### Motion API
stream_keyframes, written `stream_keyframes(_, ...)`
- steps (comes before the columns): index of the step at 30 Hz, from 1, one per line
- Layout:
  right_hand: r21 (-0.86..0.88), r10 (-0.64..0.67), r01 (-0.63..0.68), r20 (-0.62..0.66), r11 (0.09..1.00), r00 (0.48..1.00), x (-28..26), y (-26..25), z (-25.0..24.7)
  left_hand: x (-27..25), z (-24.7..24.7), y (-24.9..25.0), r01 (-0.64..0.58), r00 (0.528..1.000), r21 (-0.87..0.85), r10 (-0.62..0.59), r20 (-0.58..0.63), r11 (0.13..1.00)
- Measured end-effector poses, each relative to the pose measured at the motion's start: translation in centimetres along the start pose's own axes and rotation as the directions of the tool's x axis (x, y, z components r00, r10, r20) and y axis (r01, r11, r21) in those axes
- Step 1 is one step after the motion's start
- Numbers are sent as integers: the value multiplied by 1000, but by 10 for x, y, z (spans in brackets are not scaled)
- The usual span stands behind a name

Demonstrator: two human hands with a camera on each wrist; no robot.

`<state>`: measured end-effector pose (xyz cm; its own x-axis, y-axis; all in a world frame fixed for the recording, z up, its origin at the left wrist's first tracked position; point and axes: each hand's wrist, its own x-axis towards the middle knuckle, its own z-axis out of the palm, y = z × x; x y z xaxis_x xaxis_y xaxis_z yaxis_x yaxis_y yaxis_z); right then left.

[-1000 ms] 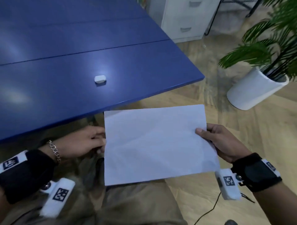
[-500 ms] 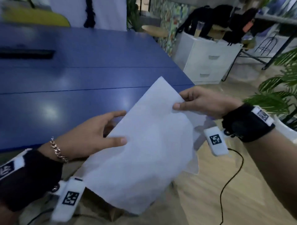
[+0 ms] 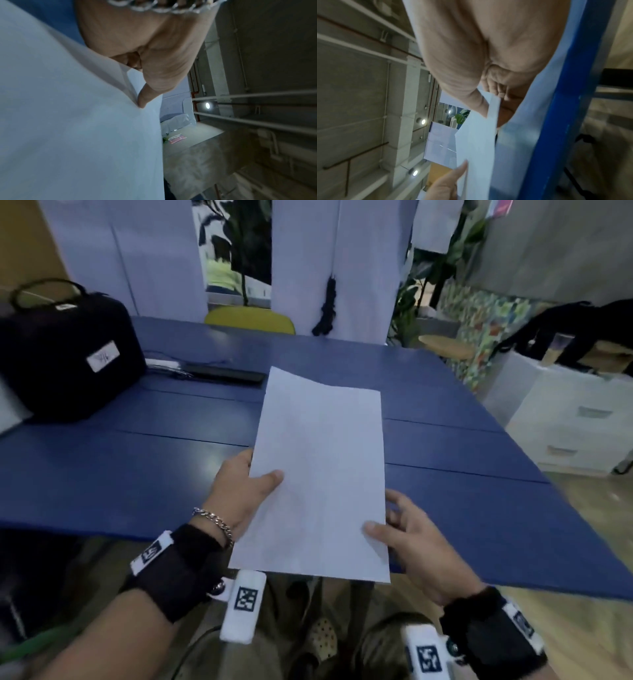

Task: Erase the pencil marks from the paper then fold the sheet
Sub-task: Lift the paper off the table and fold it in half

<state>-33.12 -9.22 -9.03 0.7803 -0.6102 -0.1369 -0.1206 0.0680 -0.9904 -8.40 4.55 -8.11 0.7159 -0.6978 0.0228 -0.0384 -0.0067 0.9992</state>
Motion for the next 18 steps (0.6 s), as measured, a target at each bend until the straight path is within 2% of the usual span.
stream_keyframes(2,-91,-23,8,-167,996,986,9,11,14,13,-2,-6,3,999,77,1,-44,997)
stream_keyframes(3,-153,-40,3,-237,988,971,14,15,18,18,-4,-8,8,1000,158,-5,-20,987)
stream_keyframes(6,-363,-117,-20,-350,931,929,29,26,18,21,-14,-13,-30,983,467,-59,175,884)
stream_keyframes(9,-495,-160,-43,-360,868,919,35,26,15,18,-23,-26,-135,958,643,-65,278,754)
stream_keyframes(13,-724,-220,-114,-350,680,911,39,22,15,8,-18,-37,-330,928,832,-10,373,446)
stream_keyframes(15,-793,-254,-113,-321,598,912,39,20,18,-1,-13,-35,-351,921,877,-47,387,328)
stream_keyframes(18,-913,-173,-97,-178,397,969,35,28,25,-9,-11,-34,-308,937,901,-67,343,307)
